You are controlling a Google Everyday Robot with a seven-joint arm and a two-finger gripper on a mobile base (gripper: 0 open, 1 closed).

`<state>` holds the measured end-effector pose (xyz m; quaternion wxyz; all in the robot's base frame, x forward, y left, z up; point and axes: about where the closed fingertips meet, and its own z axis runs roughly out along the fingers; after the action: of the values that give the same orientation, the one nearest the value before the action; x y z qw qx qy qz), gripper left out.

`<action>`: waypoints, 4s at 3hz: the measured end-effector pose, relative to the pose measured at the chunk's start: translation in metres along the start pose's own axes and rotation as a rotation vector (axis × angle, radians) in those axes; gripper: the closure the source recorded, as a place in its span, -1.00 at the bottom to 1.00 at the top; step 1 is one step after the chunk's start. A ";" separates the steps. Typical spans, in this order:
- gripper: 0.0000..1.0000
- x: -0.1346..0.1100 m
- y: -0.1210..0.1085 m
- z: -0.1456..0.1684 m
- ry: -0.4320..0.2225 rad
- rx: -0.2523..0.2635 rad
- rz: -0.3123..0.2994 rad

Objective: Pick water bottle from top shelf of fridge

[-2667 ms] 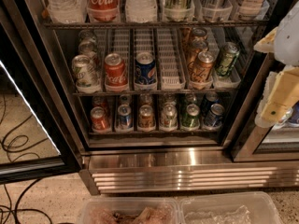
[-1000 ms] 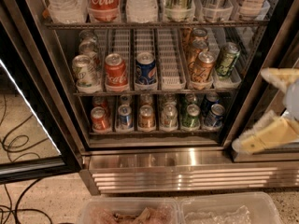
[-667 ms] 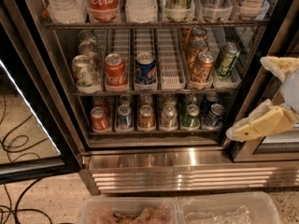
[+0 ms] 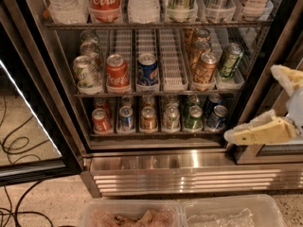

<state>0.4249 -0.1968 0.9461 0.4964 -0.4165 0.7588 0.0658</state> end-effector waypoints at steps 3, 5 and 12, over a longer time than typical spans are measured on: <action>-1.00 -0.074 -0.066 -0.053 -0.351 0.354 0.089; -1.00 -0.088 -0.054 -0.044 -0.417 0.320 0.096; -1.00 -0.192 0.012 0.053 -0.761 0.270 0.106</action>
Offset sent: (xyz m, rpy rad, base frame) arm 0.0269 -0.0385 0.1141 0.3477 -0.4129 -0.2614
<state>0.4844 -0.0529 1.0711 0.7880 -0.2537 0.5431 0.1405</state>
